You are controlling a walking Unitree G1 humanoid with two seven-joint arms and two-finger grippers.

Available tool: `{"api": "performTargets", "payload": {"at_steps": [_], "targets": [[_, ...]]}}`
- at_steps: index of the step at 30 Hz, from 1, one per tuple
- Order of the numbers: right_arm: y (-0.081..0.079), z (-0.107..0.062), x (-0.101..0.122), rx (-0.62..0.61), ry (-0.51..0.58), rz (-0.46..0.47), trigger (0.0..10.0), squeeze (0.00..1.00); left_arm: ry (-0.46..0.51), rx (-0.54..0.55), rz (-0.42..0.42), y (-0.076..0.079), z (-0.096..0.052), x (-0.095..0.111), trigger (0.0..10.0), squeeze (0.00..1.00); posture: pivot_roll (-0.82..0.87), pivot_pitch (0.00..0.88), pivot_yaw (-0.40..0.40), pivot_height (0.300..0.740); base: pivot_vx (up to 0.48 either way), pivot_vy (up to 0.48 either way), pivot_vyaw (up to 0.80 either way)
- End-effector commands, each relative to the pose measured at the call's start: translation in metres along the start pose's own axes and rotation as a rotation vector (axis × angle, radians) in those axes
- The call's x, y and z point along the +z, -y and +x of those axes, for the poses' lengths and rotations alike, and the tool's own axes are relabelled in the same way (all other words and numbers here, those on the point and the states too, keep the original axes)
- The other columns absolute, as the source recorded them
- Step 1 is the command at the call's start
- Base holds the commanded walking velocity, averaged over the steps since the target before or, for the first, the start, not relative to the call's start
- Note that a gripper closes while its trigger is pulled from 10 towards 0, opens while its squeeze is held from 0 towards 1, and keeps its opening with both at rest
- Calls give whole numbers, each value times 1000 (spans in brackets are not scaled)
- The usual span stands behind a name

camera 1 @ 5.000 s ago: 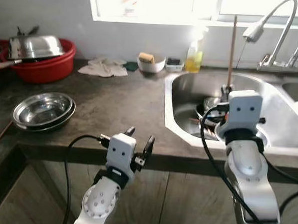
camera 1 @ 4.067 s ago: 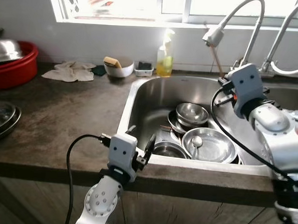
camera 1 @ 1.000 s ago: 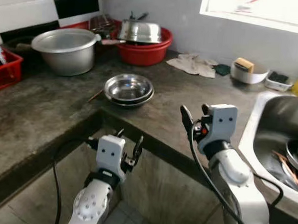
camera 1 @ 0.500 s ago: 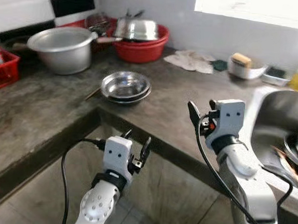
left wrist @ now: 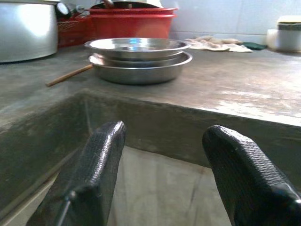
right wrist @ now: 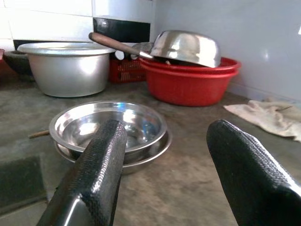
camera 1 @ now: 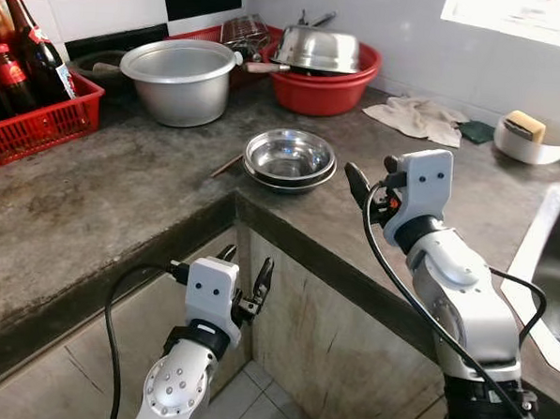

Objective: Kitchen organization

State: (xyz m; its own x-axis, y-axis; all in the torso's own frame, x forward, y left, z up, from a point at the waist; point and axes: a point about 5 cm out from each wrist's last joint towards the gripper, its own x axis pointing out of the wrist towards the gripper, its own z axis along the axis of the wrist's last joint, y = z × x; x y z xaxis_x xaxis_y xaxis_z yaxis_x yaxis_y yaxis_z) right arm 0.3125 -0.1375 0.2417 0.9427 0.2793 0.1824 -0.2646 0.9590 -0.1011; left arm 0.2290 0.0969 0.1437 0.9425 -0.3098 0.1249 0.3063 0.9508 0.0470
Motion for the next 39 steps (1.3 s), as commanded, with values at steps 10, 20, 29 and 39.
{"api": "performTargets", "payload": {"at_steps": [10,20,29,39], "targets": [[-5,13,-2,41,-51,57,10000,0,-7,11,8,2,-1,0,10000,0,100,89,-44,740,0,406,0],[-7,13,-5,44,-66,69,10000,0,-8,9,24,2,-1,0,10000,0,98,81,-48,740,0,0,0],[-6,18,-2,43,-59,63,10000,0,-7,10,36,3,0,0,10000,0,100,74,-49,740,404,0,0],[-5,22,0,46,-58,73,10000,0,-6,24,31,2,0,0,10000,0,100,76,-50,740,144,0,0]]}}
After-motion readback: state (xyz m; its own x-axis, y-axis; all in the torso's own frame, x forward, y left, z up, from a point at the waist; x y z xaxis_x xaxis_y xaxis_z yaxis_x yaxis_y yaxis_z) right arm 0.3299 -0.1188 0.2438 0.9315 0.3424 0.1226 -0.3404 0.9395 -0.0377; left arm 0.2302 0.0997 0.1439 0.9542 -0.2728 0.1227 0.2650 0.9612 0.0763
